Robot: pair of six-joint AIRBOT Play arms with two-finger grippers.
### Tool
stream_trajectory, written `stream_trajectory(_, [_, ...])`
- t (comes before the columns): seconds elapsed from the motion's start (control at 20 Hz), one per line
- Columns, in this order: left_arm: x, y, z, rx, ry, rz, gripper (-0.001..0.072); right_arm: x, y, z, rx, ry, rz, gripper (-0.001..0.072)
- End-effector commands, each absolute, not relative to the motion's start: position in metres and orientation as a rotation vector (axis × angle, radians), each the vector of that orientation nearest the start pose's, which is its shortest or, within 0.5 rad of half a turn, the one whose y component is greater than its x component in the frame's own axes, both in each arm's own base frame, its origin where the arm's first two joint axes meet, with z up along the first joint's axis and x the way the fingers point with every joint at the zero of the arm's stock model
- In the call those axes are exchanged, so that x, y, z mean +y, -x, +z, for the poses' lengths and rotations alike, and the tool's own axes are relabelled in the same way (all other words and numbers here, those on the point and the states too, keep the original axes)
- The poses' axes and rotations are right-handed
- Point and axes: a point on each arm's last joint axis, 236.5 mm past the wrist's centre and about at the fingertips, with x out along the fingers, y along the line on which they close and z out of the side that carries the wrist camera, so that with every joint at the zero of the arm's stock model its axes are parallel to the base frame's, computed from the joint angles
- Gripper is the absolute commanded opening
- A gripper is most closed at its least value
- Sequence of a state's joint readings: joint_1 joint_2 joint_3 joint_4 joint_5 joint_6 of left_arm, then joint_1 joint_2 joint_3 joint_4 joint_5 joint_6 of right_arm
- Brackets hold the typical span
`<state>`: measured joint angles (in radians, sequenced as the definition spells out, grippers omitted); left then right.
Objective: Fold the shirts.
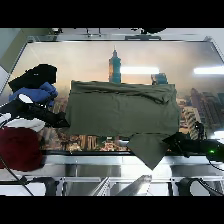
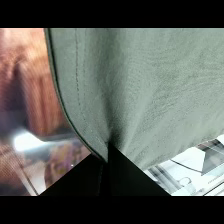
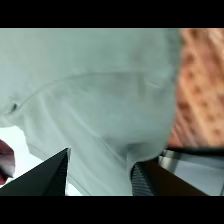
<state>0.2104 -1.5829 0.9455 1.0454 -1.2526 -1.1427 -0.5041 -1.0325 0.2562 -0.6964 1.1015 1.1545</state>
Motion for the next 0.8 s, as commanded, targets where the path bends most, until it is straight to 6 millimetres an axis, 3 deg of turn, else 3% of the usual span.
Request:
stream_trajectory(0.0, [-0.053,-0.300,-0.122,1.672,0.470,-0.413,0.0017,0.078,-0.220,-0.107,1.330,-1.029,0.164,0.0414])
stream_trajectory(0.1, [-0.060,-0.302,-0.118,1.665,0.504,-0.430,0.0017,0.084,-0.217,-0.105,1.346,-1.017,0.191,0.0034])
stream_trajectory(0.25, [-0.064,-0.303,-0.098,1.688,0.505,-0.490,0.0017,0.090,-0.219,-0.085,1.356,-1.020,0.274,0.0015])
stream_trajectory(0.35, [-0.059,-0.311,-0.076,1.682,0.499,-0.527,0.0016,0.081,-0.236,-0.062,1.306,-1.003,0.308,0.0015])
stream_trajectory(0.6, [-0.041,-0.340,-0.035,1.612,0.474,-0.545,0.0018,0.042,-0.306,0.003,1.104,-0.940,0.298,0.0014])
stream_trajectory(0.75, [-0.037,-0.376,-0.017,1.492,0.410,-0.522,0.0020,0.031,-0.361,0.044,0.954,-1.002,0.353,0.0014])
